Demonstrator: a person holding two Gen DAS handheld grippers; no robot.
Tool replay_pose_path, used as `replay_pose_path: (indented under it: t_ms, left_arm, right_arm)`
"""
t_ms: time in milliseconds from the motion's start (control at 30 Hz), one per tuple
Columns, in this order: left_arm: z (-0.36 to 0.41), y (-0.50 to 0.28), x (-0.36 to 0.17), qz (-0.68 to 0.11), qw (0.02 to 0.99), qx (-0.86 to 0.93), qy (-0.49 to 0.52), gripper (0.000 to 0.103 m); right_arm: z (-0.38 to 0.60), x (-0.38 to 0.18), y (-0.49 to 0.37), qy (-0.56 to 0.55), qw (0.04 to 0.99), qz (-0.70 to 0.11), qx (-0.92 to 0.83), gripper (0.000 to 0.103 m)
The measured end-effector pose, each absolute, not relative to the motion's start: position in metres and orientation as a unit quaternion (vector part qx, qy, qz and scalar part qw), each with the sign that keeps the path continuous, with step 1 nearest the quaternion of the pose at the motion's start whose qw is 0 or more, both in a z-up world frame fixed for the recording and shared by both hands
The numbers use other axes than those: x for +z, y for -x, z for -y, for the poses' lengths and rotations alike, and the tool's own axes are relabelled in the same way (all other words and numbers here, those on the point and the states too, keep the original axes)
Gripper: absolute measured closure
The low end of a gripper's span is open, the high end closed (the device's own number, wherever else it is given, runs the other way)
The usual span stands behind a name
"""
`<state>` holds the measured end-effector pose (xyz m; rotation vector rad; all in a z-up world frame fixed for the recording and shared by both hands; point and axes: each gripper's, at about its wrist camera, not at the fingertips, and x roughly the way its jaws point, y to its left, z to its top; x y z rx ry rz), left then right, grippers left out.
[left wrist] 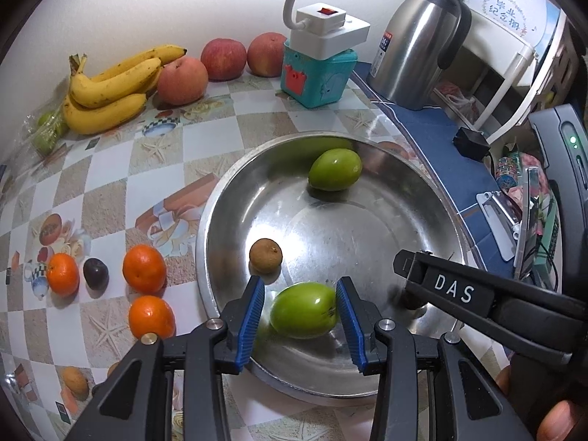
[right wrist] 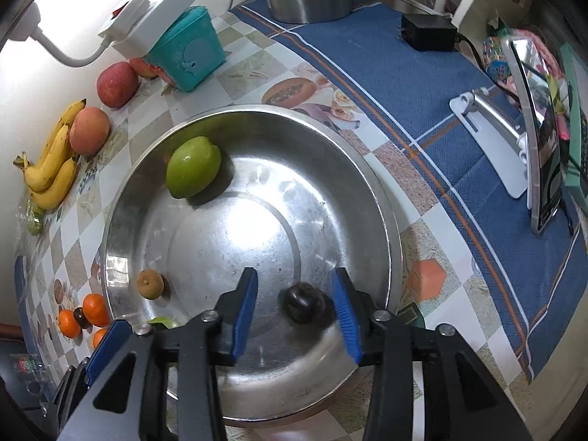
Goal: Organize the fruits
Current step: 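Open the right tool to drop the cherry while the left tool releases the green fruit into the bowl, then withdraw both open tools from the steel bowl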
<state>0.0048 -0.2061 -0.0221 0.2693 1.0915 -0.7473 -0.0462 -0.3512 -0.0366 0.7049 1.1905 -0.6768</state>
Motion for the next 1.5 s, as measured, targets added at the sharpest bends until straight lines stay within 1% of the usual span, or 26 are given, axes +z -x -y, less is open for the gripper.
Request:
replay_pose_path:
  t_ms: [67,133,233,267,333,467,533,733,967,1200,1500]
  left_arm:
    - [0.206,-0.005,-0.021,-0.504,0.781,-0.346,-0.123,0.058]
    - [0.205,-0.006,-0.019,-0.503,0.783,-0.344,-0.124,0.056]
    - [0.203,-0.007,-0.016,-0.502,0.785,-0.342,-0.118,0.048]
    - [0.202,-0.008,-0.014,-0.503,0.785,-0.342,-0.115,0.047]
    - [0.199,-0.01,-0.012,-0.502,0.787,-0.34,-0.109,0.046]
    - [0.192,-0.018,-0.008,-0.506,0.794,-0.322,-0.097,0.036]
    - [0.185,-0.023,-0.008,-0.51,0.802,-0.295,-0.095,0.032]
    - [0.16,-0.044,-0.009,-0.528,0.814,-0.234,-0.07,0.032]
    - [0.127,-0.063,-0.004,-0.529,0.83,-0.171,-0.039,0.032]
    - [0.101,-0.075,0.003,-0.533,0.834,-0.141,-0.01,0.032]
    - [0.094,-0.079,0.002,-0.539,0.832,-0.133,-0.004,0.032]
  right_arm:
    - [0.35,-0.035,0.045,-0.314,0.72,-0.538,-0.306,0.056]
    - [0.348,-0.032,0.043,-0.306,0.722,-0.537,-0.31,0.038]
    - [0.346,-0.025,0.043,-0.298,0.73,-0.53,-0.313,0.033]
    - [0.346,-0.023,0.043,-0.297,0.732,-0.528,-0.312,0.032]
    - [0.344,-0.02,0.042,-0.292,0.737,-0.525,-0.311,0.032]
    - [0.341,-0.016,0.042,-0.276,0.74,-0.525,-0.316,0.032]
    - [0.341,-0.016,0.043,-0.274,0.74,-0.525,-0.317,0.032]
    - [0.341,-0.02,0.045,-0.277,0.731,-0.534,-0.321,0.032]
    - [0.333,-0.018,0.04,-0.266,0.736,-0.538,-0.313,0.032]
    - [0.315,-0.013,0.031,-0.241,0.748,-0.544,-0.293,0.032]
    - [0.303,-0.011,0.025,-0.227,0.756,-0.548,-0.278,0.032]
